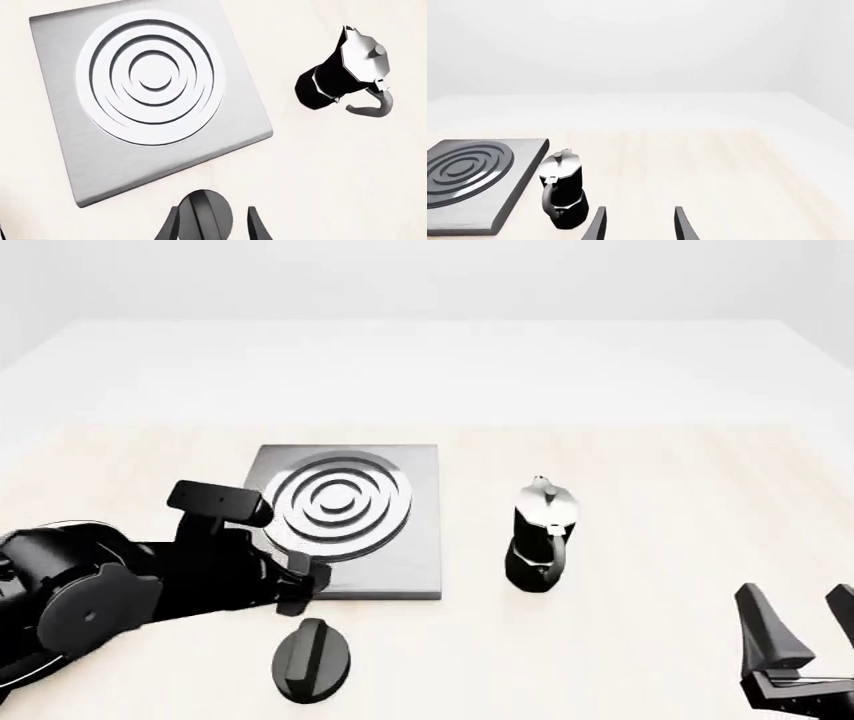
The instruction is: Turn on the stove and put the moka pot on it.
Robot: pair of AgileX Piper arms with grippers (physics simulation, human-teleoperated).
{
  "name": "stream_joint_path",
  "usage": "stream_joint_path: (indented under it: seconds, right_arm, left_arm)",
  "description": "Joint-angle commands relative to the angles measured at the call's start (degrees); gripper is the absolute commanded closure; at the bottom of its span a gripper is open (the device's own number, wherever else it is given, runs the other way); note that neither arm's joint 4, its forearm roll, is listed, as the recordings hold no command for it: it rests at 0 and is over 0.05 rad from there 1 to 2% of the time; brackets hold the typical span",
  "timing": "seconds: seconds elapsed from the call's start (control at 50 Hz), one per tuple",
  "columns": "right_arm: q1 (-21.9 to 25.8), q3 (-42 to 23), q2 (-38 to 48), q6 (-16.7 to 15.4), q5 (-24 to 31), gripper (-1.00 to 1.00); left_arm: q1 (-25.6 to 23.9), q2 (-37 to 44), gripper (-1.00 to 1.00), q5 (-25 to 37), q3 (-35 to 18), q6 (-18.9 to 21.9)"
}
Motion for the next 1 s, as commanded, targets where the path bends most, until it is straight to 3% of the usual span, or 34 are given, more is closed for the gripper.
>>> stream_joint_path:
  seconds: [0.02, 0.38, 0.82, 1.0]
  right_arm:
    - [0.01, 0.01, 0.58, 0.11, -0.40, -1.00]
    - [0.14, 0.01, 2.20, 0.16, -1.58, -1.00]
    - [0.22, 0.01, 4.18, 0.01, -3.11, -1.00]
    - [0.12, 0.01, 3.77, 0.08, -2.81, -1.00]
  left_arm:
    - [0.47, 2.60, -1.00, -3.27, 1.94, -0.99]
    - [1.10, 4.73, -1.00, -6.09, 3.09, -0.91]
    - [-2.22, 8.70, -1.00, -7.85, 2.30, -5.66]
    - [-1.53, 10.17, -1.00, -8.92, 2.40, -5.30]
